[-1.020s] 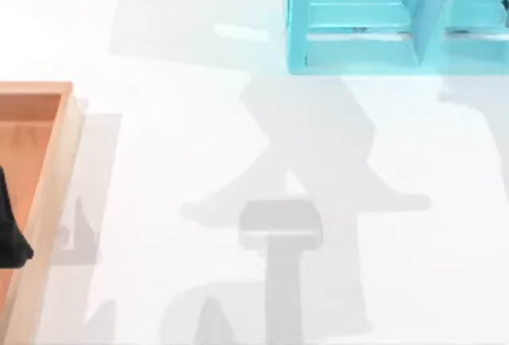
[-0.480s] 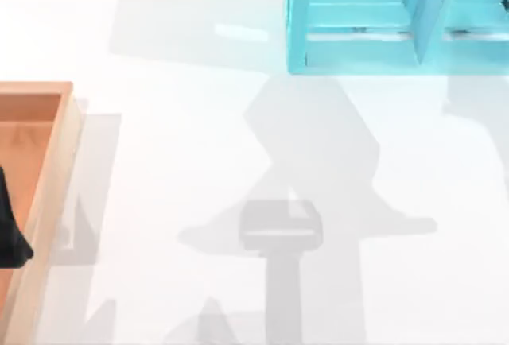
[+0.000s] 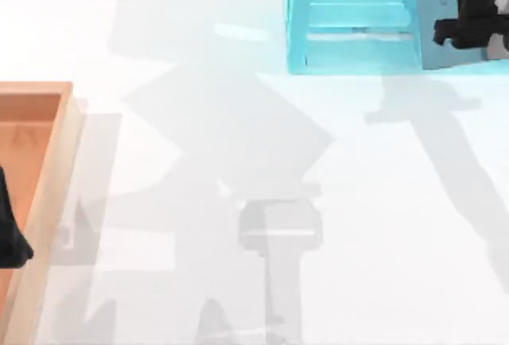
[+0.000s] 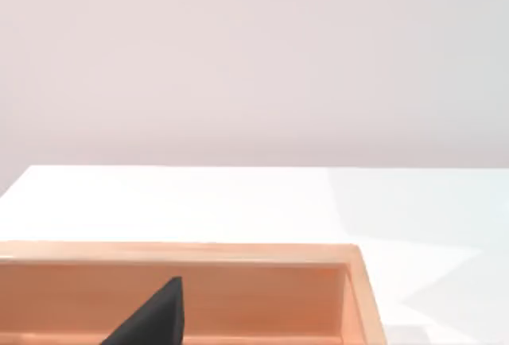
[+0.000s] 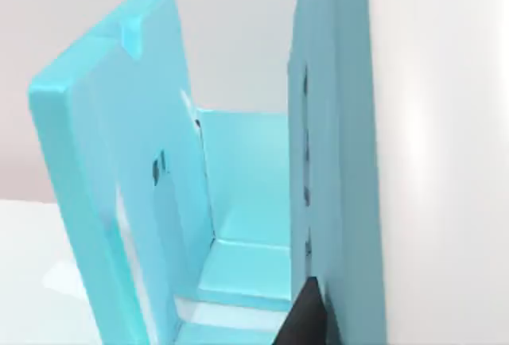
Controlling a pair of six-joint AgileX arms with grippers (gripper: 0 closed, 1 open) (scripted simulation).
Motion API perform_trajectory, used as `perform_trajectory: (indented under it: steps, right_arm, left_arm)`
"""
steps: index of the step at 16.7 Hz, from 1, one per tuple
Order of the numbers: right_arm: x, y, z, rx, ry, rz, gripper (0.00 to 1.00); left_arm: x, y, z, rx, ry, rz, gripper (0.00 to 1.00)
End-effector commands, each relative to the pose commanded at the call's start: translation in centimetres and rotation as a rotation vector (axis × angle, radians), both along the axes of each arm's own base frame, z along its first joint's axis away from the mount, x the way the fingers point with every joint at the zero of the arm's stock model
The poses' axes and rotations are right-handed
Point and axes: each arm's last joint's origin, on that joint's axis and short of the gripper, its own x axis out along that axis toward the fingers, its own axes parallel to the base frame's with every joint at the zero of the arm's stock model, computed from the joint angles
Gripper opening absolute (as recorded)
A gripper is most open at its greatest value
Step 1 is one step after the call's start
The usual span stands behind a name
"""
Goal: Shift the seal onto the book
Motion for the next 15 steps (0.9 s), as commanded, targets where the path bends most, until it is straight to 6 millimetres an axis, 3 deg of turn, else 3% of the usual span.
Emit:
perform_trajectory:
  steps: [3, 7, 11, 15]
  right_arm:
    - [-0.6, 7.1, -2.3, -0.257, -0.028, 0.135, 0.0]
    - [-3.3, 15.0, -6.0, -0.7, -0.12, 0.281, 0.0]
    - [-6.1, 19.6, -9.3, -1.141, -0.224, 0.352, 0.0]
    - [-8.1, 21.7, -11.1, -1.419, -0.288, 0.367, 0.0]
  left_arm:
    - [0.0, 0.0, 0.0, 0.0, 0.0, 0.0, 1.0]
    - [0.0, 0.0, 0.0, 0.0, 0.0, 0.0, 1.0]
    - [0.0, 0.0, 0.0, 0.0, 0.0, 0.0, 1.0]
    - [0.0, 0.0, 0.0, 0.0, 0.0, 0.0, 1.0]
